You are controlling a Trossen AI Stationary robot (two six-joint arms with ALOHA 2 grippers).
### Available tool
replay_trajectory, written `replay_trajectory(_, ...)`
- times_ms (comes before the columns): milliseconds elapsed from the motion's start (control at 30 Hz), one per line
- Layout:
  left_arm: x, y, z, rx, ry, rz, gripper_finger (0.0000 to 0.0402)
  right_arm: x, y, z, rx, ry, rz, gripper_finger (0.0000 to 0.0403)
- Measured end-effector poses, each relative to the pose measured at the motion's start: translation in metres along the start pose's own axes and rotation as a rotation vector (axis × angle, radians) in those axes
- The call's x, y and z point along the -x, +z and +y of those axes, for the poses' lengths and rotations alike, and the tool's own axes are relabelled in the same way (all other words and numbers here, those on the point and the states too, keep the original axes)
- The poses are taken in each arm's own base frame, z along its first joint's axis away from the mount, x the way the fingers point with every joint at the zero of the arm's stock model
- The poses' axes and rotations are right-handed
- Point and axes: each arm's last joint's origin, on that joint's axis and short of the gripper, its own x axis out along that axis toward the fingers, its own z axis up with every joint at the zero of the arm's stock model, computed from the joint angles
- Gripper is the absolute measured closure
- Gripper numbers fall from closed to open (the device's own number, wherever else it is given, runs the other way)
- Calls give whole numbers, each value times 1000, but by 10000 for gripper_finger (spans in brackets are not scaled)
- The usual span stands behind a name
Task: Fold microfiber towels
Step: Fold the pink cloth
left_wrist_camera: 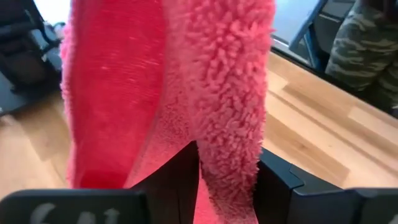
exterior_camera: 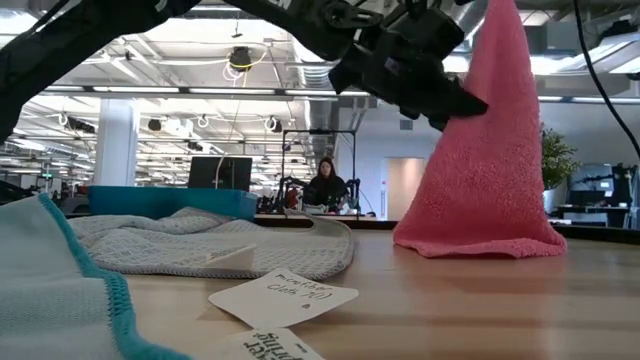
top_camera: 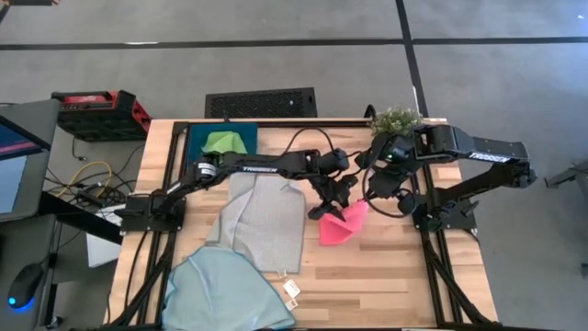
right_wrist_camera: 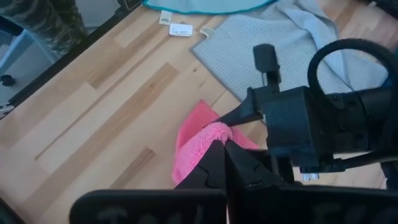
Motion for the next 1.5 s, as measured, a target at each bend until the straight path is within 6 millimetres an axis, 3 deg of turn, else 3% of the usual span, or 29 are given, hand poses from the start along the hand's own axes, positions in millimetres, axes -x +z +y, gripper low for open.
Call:
replay_trajectory(200, -2, -10, 4, 27, 0, 26, 290, 1, -4, -2, -28, 2, 18, 397)
replay_trajectory(433, 11, -17, 5, 198, -8, 85, 295, 2, -9, -3, -101, 7, 46, 397)
replay_trajectory(800, 27, -15, 12, 451, 25, 89, 388, 6, -10, -3, -120, -5, 46, 397)
replay_trajectory(967, 19, -10, 9, 415, 86, 104, 400, 6, -10, -3, -118, -3, 44, 397)
replay_trajectory(1200, 17, -13, 6, 346, 266, 258, 401, 5, -10, -3, -130, -2, 52, 397)
replay_trajectory(1367, 39, -8, 2, 391, 329, 347, 401, 6, -13, -3, -190, -51, 113, 397)
replay_trajectory(1500, 67, 6, -1, 379, 455, 407, 401, 6, -16, -6, -251, -163, 199, 397)
